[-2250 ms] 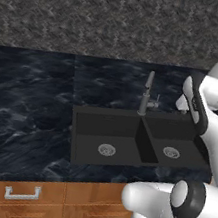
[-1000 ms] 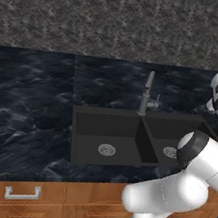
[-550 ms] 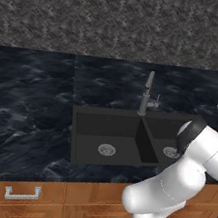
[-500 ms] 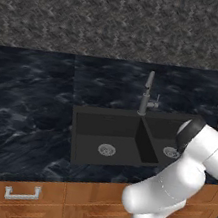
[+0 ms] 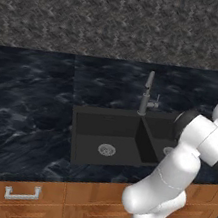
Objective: Place the kettle in the left basin and the glass cup in the right basin of the sink.
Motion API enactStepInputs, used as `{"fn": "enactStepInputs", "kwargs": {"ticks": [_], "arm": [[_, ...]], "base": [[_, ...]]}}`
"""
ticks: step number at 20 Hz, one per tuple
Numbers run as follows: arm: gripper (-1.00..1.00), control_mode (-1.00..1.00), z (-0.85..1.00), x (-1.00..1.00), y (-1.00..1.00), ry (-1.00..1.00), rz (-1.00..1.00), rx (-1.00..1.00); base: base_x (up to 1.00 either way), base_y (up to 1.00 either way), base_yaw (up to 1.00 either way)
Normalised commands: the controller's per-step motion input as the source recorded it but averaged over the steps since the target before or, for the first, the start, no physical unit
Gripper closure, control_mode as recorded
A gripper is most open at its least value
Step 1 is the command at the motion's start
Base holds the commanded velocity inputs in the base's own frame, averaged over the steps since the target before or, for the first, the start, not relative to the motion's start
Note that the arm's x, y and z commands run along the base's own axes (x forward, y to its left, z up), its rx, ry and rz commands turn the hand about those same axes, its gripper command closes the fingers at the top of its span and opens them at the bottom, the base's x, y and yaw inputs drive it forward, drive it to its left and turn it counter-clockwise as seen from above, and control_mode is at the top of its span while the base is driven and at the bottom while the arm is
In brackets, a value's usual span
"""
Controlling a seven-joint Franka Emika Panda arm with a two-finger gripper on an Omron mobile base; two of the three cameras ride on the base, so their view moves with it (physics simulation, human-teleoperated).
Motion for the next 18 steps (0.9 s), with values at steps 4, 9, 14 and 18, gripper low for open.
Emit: {"fn": "enactStepInputs", "kwargs": {"ticks": [4,9,14,18], "arm": [[-1.0,-1.0,-0.17,0.0,-0.28,0.0,0.0,0.0],[-1.0,-1.0,-0.19,0.0,-0.3,0.0,0.0,0.0],[-1.0,-1.0,-0.08,0.0,-0.33,0.0,0.0,-0.03],[-1.0,-1.0,-0.24,0.03,-0.2,0.0,-0.03,-0.13]], "base": [[0.0,0.0,0.0],[0.0,0.0,0.0],[0.0,0.0,0.0],[0.0,0.0,0.0]]}}
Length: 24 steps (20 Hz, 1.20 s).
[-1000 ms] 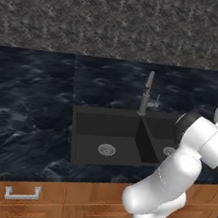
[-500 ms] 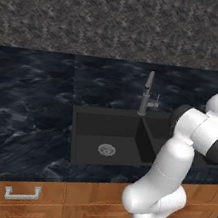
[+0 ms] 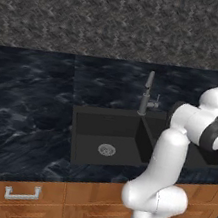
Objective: Place the kettle in the left basin and the glass cup in the right basin of the sink.
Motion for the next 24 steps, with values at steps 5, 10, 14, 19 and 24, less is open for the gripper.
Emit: {"fn": "enactStepInputs", "kwargs": {"ticks": [5,10,14,19,24], "arm": [[-1.0,-1.0,-0.22,0.03,-0.14,0.0,-0.06,-0.12],[-1.0,-1.0,-0.14,0.0,-0.1,0.03,-0.07,-0.03],[-1.0,-1.0,-0.08,0.0,-0.16,0.08,-0.04,0.0],[-1.0,-1.0,-0.08,0.0,-0.18,0.06,-0.02,0.0],[-1.0,-1.0,-0.08,0.0,-0.23,0.05,0.0,0.0]], "base": [[0.0,0.0,0.0],[0.0,0.0,0.0],[0.0,0.0,0.0],[0.0,0.0,0.0],[0.0,0.0,0.0]]}}
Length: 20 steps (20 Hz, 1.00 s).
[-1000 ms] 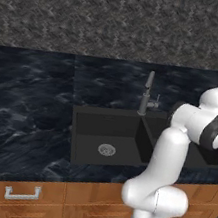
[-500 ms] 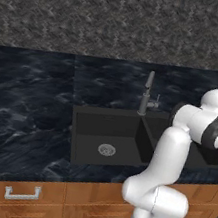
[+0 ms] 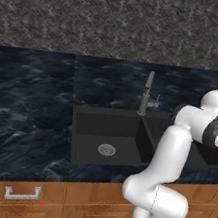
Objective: Place the kettle in the left basin and the glass cup in the right basin of the sink.
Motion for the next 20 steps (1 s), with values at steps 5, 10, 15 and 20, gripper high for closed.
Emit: {"fn": "enactStepInputs", "kwargs": {"ticks": [5,10,15,20], "arm": [[-1.0,-1.0,-0.09,0.0,-0.25,0.06,0.0,0.0],[-1.0,-1.0,-0.11,0.0,-0.11,0.08,0.0,0.0],[-1.0,-1.0,-0.08,0.0,-0.12,0.08,0.0,0.04],[-1.0,-1.0,-0.15,0.0,-0.16,0.07,0.0,0.09]], "base": [[0.0,0.0,0.0],[0.0,0.0,0.0],[0.0,0.0,0.0],[0.0,0.0,0.0]]}}
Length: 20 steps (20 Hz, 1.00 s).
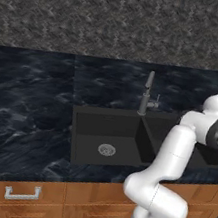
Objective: Place the kettle in the left basin and the glass cup in the right basin of the sink.
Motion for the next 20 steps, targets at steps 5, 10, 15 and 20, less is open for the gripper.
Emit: {"fn": "enactStepInputs", "kwargs": {"ticks": [5,10,15,20], "arm": [[-1.0,-1.0,-0.21,0.0,-0.22,0.0,0.0,0.12],[-1.0,-1.0,-0.04,0.12,-0.22,0.0,0.0,0.06],[-1.0,-1.0,-0.07,0.18,-0.11,0.0,0.0,0.01],[-1.0,-1.0,-0.21,0.14,-0.01,0.0,0.0,0.0]], "base": [[0.0,0.0,0.0],[0.0,0.0,0.0],[0.0,0.0,0.0],[0.0,0.0,0.0]]}}
